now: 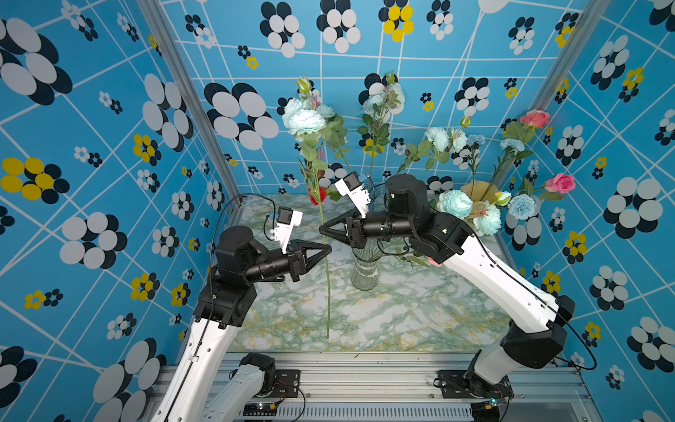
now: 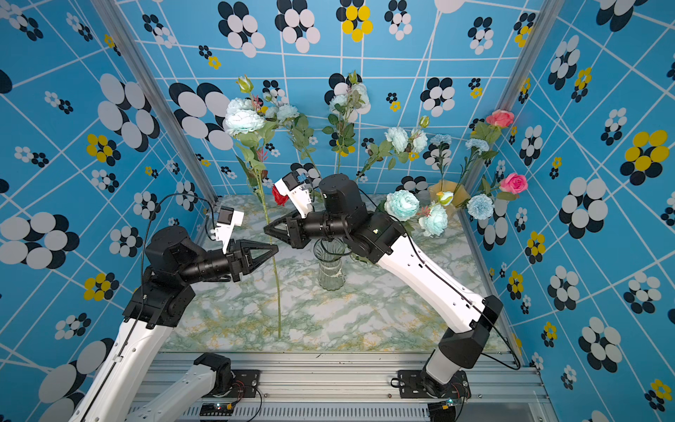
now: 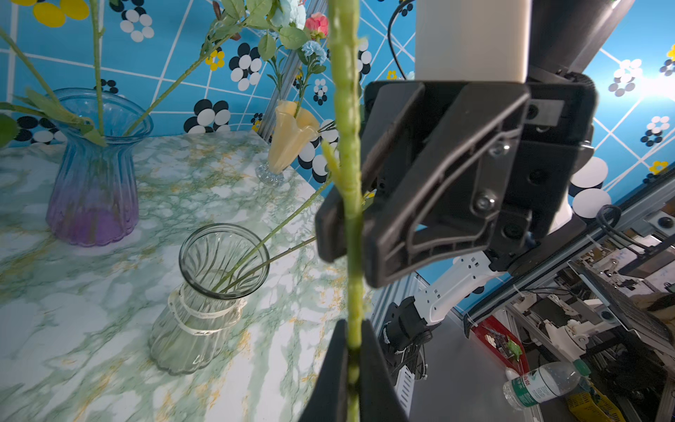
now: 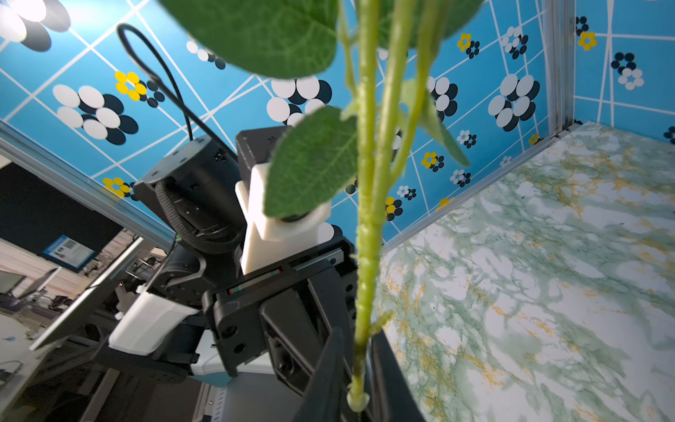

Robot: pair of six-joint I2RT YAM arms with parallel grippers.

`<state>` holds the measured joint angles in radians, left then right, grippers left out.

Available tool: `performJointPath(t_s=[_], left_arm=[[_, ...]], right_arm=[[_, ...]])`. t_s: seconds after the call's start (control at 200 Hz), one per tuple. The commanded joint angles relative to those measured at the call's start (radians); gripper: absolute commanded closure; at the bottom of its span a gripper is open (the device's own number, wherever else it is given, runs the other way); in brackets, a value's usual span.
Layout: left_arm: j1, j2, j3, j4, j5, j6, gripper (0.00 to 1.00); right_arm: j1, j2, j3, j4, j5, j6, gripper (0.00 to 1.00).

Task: Pick out blue flowers from the vase
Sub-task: Place the flower at the center of the board.

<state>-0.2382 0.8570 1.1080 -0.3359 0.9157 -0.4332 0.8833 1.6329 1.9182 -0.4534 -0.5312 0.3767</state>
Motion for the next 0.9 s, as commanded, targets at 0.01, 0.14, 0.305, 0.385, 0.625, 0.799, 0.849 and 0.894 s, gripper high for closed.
performJointPath(t_s=[0.01, 0.14, 0.305, 0.385, 0.625, 0.799, 0.849, 0.894], left_arm=[[-0.003, 0.005, 0.062, -0.188, -0.129, 0.115, 1.00], [-0.003, 0.009, 0.100, -0.332, -0.275, 0.197, 1.00], [-0.014, 0.017, 0.146, -0.472, -0.509, 0.260, 1.00], [-0.022, 0.025, 0.170, -0.537, -0.629, 0.275, 1.00], [-0.025, 0.053, 0.220, -0.670, -0.848, 0.314, 1.00], [-0.023, 0.106, 0.222, -0.731, -0.955, 0.348, 1.00], [-0.021, 0.127, 0.218, -0.741, -0.996, 0.354, 1.00], [-0.018, 0.150, 0.217, -0.754, -1.028, 0.362, 1.00]], right_arm=[[0.005, -0.025, -0.025, -0.012, 0.070, -0.036, 0.63], [0.005, -0.042, -0.038, -0.029, 0.085, -0.062, 0.46], [0.004, -0.092, -0.069, -0.030, 0.079, -0.084, 0.33], [0.004, -0.138, -0.101, -0.033, 0.087, -0.106, 0.28], [0.005, -0.320, -0.265, -0.037, 0.204, -0.178, 0.21], [0.004, -0.396, -0.365, -0.050, 0.271, -0.209, 0.19], [0.004, -0.416, -0.392, -0.049, 0.291, -0.218, 0.17], [0.004, -0.435, -0.420, -0.042, 0.313, -0.224, 0.15]])
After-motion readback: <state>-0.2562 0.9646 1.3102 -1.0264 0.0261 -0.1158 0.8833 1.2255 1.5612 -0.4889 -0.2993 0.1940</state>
